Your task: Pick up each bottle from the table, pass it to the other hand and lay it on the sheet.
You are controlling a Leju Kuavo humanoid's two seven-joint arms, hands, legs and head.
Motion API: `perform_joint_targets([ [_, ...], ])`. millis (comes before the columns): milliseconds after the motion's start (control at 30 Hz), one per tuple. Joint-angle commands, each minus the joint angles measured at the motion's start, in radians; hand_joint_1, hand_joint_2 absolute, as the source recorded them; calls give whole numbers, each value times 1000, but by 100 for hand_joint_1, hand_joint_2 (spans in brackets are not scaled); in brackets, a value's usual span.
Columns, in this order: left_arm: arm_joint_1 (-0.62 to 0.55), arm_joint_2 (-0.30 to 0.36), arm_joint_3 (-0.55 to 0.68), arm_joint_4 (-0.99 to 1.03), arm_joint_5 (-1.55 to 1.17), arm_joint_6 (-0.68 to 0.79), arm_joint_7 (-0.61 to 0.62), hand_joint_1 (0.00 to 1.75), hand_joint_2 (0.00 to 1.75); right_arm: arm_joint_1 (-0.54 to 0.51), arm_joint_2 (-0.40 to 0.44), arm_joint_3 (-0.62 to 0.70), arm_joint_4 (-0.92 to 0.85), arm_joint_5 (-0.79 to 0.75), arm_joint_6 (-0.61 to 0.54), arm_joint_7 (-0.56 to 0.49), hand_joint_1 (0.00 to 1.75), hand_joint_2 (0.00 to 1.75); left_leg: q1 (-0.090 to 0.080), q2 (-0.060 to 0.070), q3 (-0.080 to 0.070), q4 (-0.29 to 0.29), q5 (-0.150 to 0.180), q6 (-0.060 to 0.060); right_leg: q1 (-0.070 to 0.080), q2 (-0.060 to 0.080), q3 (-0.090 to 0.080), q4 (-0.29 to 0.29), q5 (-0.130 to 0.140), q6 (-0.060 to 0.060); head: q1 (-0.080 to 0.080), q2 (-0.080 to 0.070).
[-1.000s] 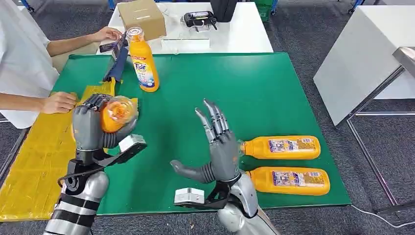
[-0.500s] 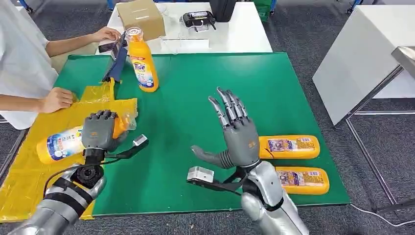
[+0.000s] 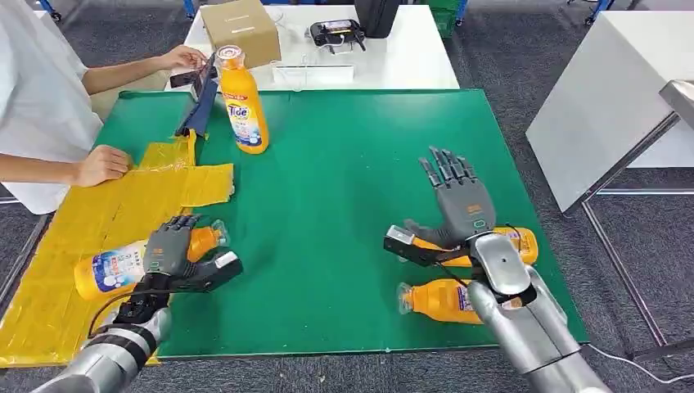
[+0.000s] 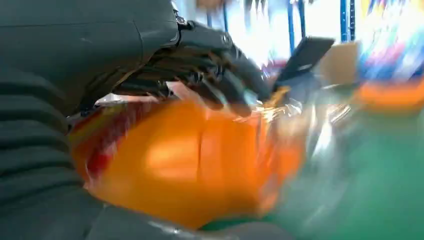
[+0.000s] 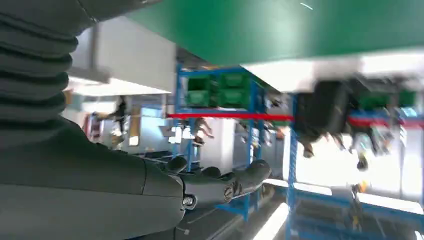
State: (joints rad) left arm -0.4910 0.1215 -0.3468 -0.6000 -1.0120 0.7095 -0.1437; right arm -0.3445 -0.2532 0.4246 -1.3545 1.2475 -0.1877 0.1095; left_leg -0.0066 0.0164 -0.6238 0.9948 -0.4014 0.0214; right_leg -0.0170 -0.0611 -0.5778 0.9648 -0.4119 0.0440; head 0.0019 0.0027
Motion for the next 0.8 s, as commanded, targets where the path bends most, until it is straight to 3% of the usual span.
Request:
perform_joint_targets([
  [33, 82, -172, 391, -164, 338, -154, -292, 0, 0, -34, -60, -41, 151, -49, 62, -46, 0, 175, 1, -1, 3, 0, -2, -1, 0, 5, 4, -1, -1, -1, 0, 0],
  [67, 120, -174, 384, -266, 387, -199, -300, 0, 0, -29, -73, -49, 158, -74, 81, -60, 0, 175, 1, 0, 2, 0, -1, -1, 1, 4, 3, -1, 0, -1, 0, 0],
  [100, 168, -179, 377, -395, 452, -261, -304, 0, 175, -22, -82, -62, 169, -103, 95, -79, 0, 175, 1, 0, 1, 0, -1, -1, 1, 4, 2, -1, 0, 0, 0, 0],
  [167, 269, -177, 351, -656, 588, -393, -285, 0, 175, -3, -99, -81, 202, -176, 134, -140, 0, 175, 1, 0, 2, 1, -2, -1, 1, 5, 2, -1, -1, 0, -1, 0],
  [233, 320, -171, 328, -775, 610, -419, -275, 0, 175, 18, -109, -87, 219, -192, 128, -158, 0, 175, 2, 0, 3, 2, -4, -1, 2, 5, 4, -1, -2, -1, -1, 0],
  [633, 452, -166, 225, -1036, 751, -517, -330, 0, 175, 92, -74, -92, 282, -171, 110, -121, 0, 175, 1, 2, -1, 0, -2, -1, 1, 5, -2, -1, 0, 0, -1, 0],
  [800, 460, -161, 166, -1061, 770, -517, -329, 0, 175, 40, -34, -75, 460, -75, 56, -53, 0, 175, 2, 3, 1, 0, -3, -1, 2, 7, 1, -2, -1, -1, -1, 0],
])
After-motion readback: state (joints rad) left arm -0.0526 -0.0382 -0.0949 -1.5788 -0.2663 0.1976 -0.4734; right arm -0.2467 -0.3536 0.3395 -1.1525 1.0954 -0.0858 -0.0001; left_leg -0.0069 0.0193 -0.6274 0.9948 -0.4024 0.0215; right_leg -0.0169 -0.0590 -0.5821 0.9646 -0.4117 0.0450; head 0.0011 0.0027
